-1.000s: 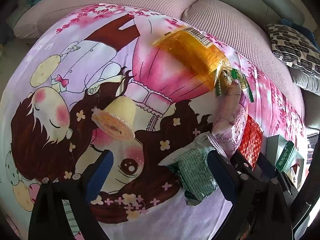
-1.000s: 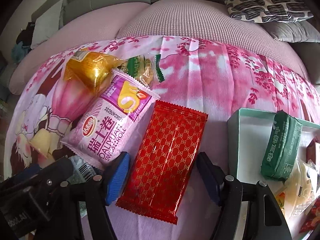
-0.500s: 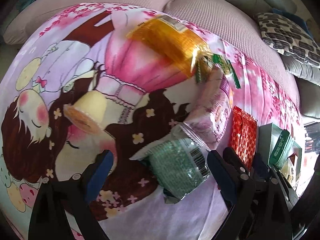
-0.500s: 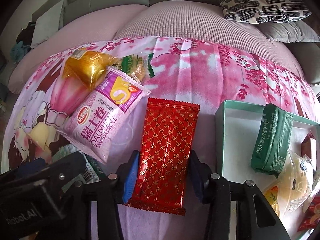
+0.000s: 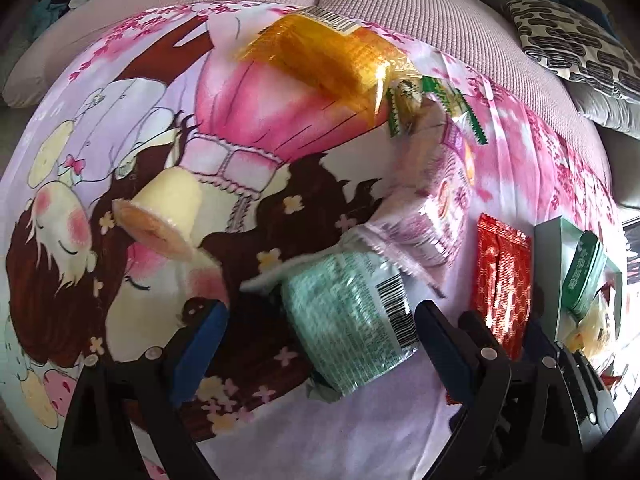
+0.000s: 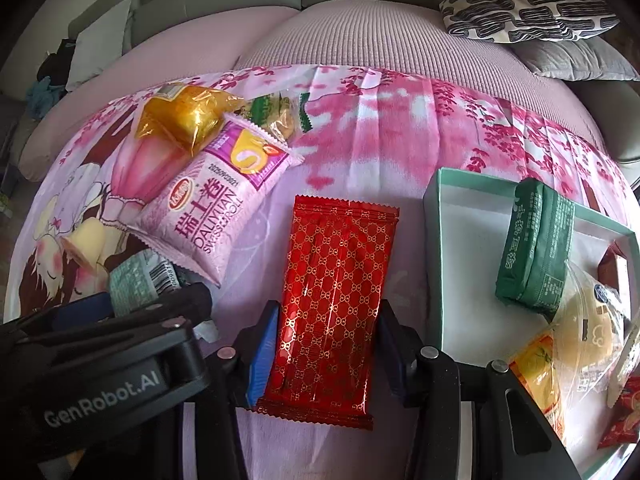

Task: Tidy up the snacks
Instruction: 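Grasp the red patterned pack with the right tool while the left tool grasps the green barcode pack, then lift both held packs up off the bedspread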

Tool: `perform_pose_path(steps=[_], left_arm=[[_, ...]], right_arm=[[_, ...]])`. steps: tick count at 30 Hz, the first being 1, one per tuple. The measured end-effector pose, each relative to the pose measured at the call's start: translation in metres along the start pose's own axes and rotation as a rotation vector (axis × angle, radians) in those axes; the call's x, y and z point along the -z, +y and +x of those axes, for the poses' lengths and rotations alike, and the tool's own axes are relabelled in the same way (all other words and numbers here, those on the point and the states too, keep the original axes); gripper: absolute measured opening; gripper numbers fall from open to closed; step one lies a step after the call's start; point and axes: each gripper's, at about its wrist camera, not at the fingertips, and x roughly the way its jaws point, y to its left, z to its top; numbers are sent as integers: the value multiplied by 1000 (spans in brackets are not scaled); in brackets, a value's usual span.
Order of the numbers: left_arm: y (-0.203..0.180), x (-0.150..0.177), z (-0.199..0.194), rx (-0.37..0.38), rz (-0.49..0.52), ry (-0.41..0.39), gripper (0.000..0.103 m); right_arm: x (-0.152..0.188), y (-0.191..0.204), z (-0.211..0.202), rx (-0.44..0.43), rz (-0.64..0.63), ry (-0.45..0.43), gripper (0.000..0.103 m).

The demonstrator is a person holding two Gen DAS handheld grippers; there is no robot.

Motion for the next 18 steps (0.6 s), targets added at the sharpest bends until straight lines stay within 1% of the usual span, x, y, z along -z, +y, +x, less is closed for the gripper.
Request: perform_pose_path(steps=[1,2,3,5,11,14,18], left_arm=[[2,1,-1,-6,2,-1,94],[5,2,-1,-8,2,-3,92],[7,3,-2,-9,-1,-6,89],[14,3,-4,-16,-5,-13,80],[23,-4,-6,-31,-1,-28,67],[28,-7,-10,-47,15,-30,64],[19,-8,-6,-73,39,-35,62]], right_arm=[[2,0,-1,-2,-1,2,50],[3,1,-2,-2,-4,4,50],[4,1,-3,-1,-6,6,50],[7,1,-3,-1,-8,10,50],[18,4,-9,-6,-13,17,49],[23,4,-11,-7,-17,18,49],[29,5,-14,-12,-22,21,49]])
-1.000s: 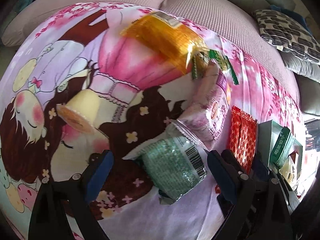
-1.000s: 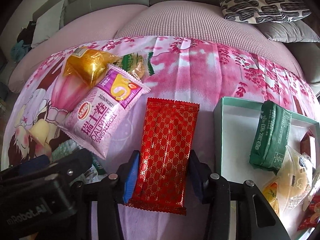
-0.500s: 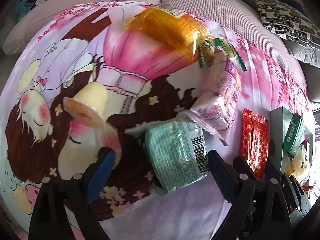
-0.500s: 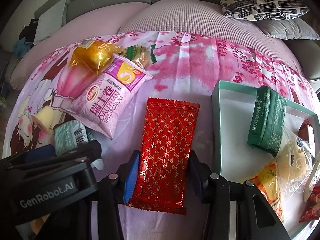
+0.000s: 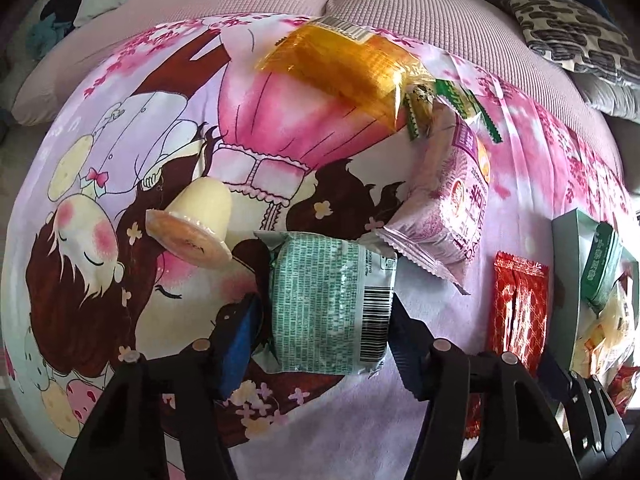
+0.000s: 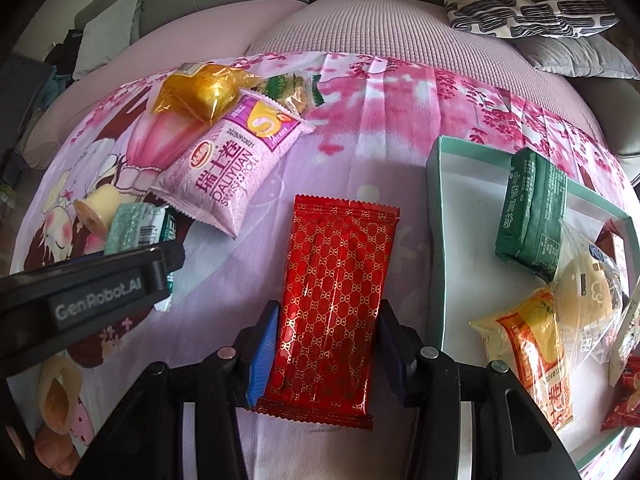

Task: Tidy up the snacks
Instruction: 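Lift both held packs up off the bedspread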

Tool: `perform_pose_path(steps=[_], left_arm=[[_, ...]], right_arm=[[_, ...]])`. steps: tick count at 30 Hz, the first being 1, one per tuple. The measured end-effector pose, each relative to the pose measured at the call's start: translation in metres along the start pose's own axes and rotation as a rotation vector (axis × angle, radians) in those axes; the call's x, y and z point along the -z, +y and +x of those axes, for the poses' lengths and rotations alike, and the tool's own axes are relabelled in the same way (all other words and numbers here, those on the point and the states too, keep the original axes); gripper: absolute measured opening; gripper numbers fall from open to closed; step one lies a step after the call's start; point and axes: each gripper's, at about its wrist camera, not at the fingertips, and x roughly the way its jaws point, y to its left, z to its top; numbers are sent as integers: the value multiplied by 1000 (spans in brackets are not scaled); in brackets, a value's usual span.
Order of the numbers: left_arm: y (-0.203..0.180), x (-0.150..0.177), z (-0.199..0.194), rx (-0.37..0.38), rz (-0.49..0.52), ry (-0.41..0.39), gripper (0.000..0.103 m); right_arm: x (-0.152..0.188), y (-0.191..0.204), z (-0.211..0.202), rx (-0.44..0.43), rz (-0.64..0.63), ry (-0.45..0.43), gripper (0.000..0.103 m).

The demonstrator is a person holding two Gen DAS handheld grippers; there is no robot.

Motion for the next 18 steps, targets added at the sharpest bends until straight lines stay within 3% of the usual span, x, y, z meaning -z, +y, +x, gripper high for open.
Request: perform_pose_path(steps=[7,18], left_arm=[[-11,0,4,-37,36,-21,57],[-26,12,-6,-26,24,-32,51]], right_arm=[[12,3,-5,2,-20,1,49],[13,4,-4,0,-27,2,49]])
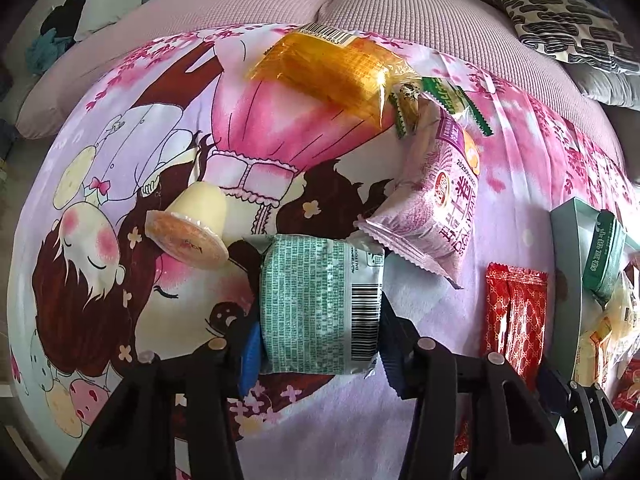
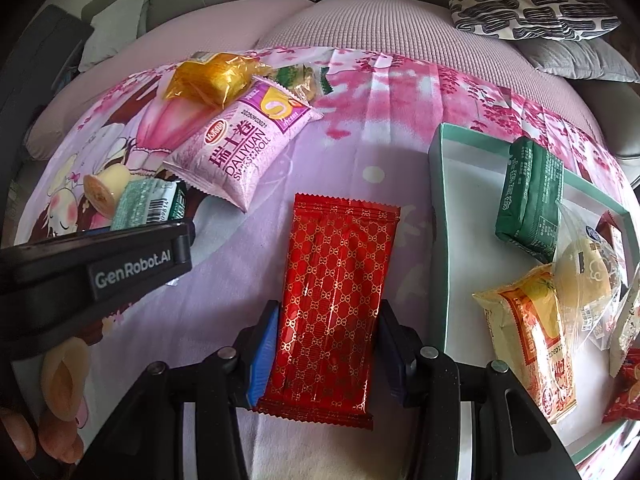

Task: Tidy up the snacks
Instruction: 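Lift both held packs up off the bedspread, then carry both packs into the tray and open both tools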

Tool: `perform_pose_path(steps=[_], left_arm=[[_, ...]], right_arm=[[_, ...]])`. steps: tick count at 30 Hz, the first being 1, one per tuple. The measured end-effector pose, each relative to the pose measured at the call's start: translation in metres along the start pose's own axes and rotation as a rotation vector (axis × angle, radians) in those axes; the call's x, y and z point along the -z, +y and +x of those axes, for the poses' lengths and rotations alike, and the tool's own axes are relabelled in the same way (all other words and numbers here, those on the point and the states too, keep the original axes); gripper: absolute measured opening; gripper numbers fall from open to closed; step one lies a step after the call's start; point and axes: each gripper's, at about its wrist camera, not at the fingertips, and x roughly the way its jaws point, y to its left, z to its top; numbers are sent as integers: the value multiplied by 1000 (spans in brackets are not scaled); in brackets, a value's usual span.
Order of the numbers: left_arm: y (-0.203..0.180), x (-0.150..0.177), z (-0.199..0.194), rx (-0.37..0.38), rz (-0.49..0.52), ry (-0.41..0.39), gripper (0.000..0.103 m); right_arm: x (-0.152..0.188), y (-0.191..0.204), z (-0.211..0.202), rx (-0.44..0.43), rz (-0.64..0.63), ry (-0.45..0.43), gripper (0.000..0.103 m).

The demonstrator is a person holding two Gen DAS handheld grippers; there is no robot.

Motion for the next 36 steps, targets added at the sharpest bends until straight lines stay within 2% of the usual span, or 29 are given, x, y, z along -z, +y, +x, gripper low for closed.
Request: perform_pose_path(steps=[9,19,24,36], left_arm=[[14,5,-6,18,-21,3,51],[32,3,-29,34,-69,-45,51],[36,4,-40,36,-82,-60,51],[37,2,-72,45,-95,-154,51]], right_arm=[[-1,6,4,24,-20,-13,49],[-6,-2,-4,3,30,-20,47],[-10,-7,-14,-14,48,-50,47],[-15,-10,-53,-52,58,-149,47]])
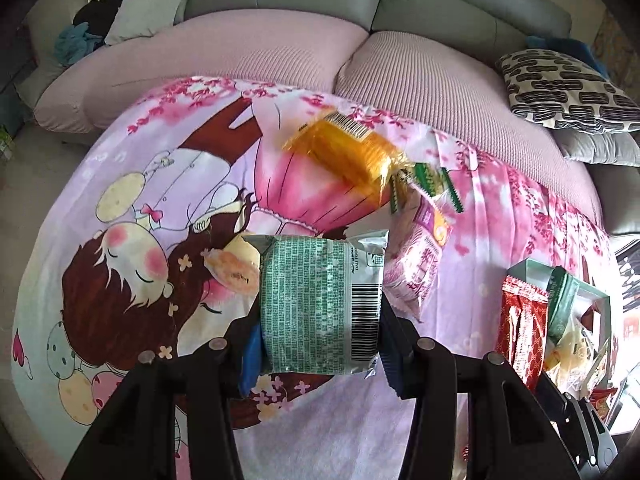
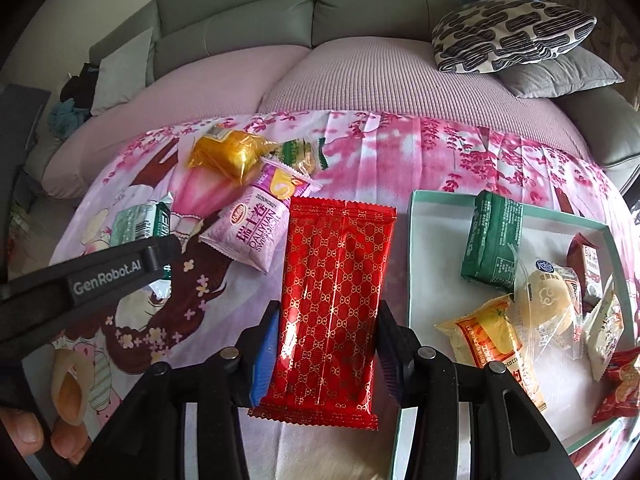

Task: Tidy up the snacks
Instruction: 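Carry both packs into the tray and open both tools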

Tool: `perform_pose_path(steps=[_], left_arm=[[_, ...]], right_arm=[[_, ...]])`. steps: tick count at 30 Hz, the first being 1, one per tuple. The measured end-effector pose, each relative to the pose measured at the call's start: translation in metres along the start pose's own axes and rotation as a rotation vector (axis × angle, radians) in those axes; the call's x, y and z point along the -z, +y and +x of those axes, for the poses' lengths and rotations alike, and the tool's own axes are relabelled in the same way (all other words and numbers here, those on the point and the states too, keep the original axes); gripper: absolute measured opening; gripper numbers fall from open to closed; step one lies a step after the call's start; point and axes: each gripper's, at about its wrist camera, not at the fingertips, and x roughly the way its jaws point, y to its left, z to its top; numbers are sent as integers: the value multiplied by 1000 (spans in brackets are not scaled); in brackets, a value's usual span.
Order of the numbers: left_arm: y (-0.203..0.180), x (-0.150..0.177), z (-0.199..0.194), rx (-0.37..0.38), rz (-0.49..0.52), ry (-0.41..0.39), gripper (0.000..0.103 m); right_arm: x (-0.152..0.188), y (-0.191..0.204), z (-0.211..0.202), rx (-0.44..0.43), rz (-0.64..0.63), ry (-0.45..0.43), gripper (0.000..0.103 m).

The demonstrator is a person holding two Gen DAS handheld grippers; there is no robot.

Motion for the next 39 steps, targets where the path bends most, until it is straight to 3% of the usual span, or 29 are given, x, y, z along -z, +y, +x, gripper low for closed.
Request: perform_pose_path(steps=[11,22,31,39], left_arm=[[-33,-1,-16,41,85,-48,51],[-124,19,-21,165,310,-36,51],[-188,35,4,185,459,9,51],[-213,35,25,187,477,18,51]], right_arm=[[-8,-33,-16,11,96,-32,48],[-11,-124,-41,116,299,-72,48],[-1,-190,-54,187,440,-79,48],[4,-215,-51,188,494,-65,48]])
